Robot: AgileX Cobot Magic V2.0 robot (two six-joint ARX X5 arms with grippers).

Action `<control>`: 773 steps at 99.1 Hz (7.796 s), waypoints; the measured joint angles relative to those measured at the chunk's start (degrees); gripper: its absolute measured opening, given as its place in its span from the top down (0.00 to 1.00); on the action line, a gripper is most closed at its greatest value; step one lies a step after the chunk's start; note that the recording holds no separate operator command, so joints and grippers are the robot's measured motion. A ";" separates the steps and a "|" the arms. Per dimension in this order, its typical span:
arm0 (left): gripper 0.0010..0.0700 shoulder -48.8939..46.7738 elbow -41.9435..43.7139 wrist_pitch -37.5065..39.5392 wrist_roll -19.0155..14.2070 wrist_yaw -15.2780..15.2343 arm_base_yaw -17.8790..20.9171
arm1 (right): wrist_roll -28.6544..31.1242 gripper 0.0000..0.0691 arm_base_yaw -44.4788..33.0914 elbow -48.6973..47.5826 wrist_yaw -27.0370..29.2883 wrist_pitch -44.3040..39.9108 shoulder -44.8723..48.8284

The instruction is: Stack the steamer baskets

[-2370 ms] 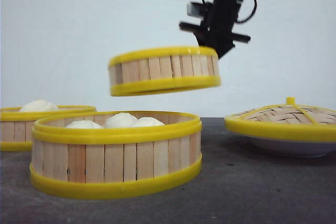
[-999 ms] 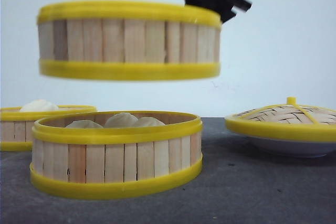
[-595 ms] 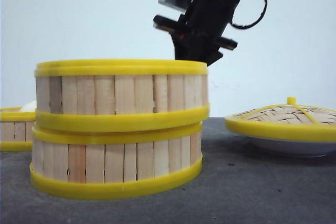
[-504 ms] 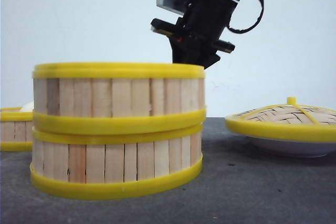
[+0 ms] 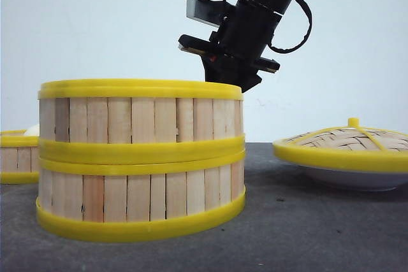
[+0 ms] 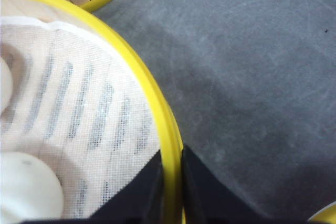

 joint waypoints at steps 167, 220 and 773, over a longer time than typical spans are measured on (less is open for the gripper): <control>0.58 59.10 30.38 5.01 1.25 -1.60 15.17 | 3.32 0.50 -5.79 0.55 18.03 -39.06 -45.05; 0.97 60.85 30.99 6.05 0.87 -2.23 15.23 | 5.25 0.50 -5.79 0.55 18.03 -40.09 -45.07; 0.50 17.25 20.59 -19.06 5.64 -3.19 -7.19 | -0.59 0.33 -24.79 -28.35 -1.77 10.73 -21.27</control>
